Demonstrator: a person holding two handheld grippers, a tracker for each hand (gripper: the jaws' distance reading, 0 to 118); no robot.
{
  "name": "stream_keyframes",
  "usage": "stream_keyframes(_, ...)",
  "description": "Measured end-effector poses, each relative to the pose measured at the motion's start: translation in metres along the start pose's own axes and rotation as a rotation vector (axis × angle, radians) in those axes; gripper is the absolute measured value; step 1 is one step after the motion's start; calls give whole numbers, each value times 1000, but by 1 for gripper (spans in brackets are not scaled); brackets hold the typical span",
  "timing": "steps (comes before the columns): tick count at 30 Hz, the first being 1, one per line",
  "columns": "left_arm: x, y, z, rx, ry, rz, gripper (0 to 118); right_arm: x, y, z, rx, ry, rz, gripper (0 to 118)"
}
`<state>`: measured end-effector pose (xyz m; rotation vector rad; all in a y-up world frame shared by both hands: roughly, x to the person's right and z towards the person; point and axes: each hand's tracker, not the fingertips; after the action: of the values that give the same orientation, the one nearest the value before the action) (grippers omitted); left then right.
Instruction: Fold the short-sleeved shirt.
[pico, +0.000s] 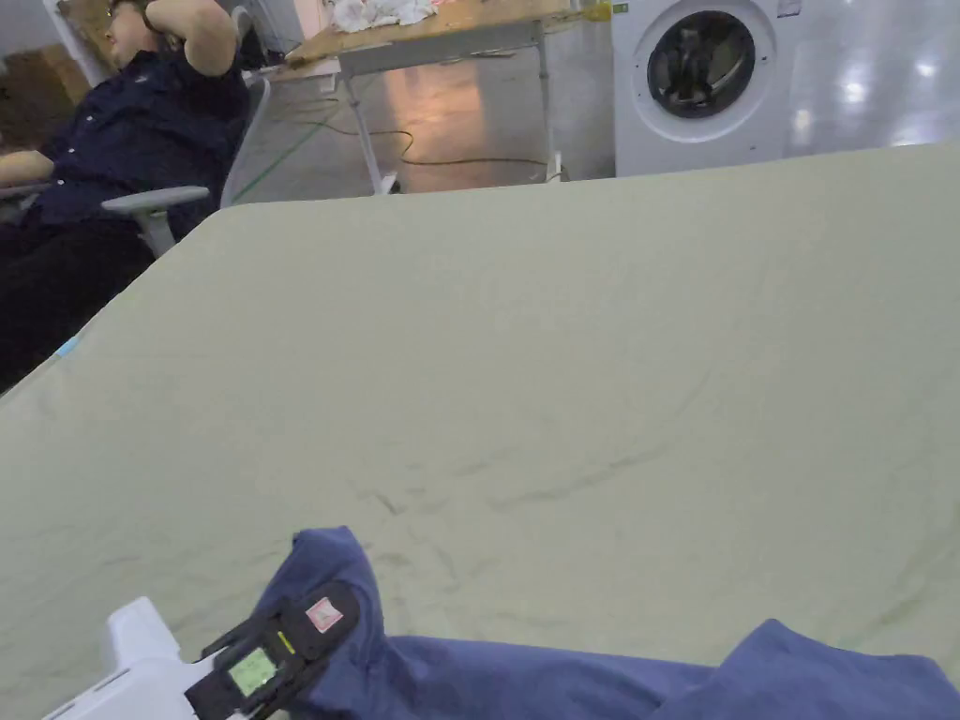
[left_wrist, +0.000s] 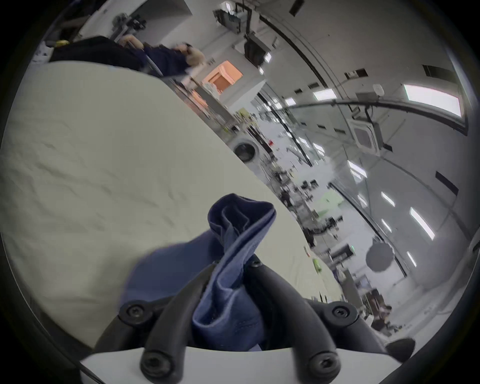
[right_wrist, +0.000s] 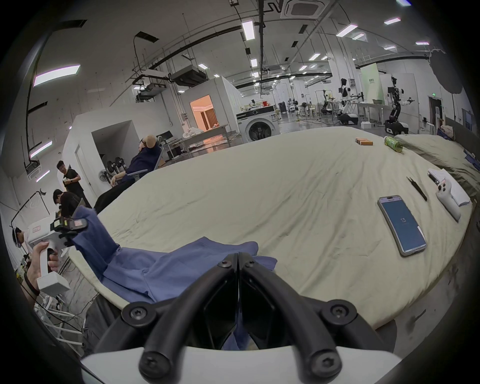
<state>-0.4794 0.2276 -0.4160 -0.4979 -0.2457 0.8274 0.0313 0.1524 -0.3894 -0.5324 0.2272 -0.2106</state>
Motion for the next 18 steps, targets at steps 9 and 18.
stream_keyframes(9,34,-76,-89,-257,64,-201,18,5,-11,14,-1,-48,-49,0)
stream_keyframes(18,37,-78,-71,-266,33,-273,74,7,-15,13,-33,-43,-57,0)
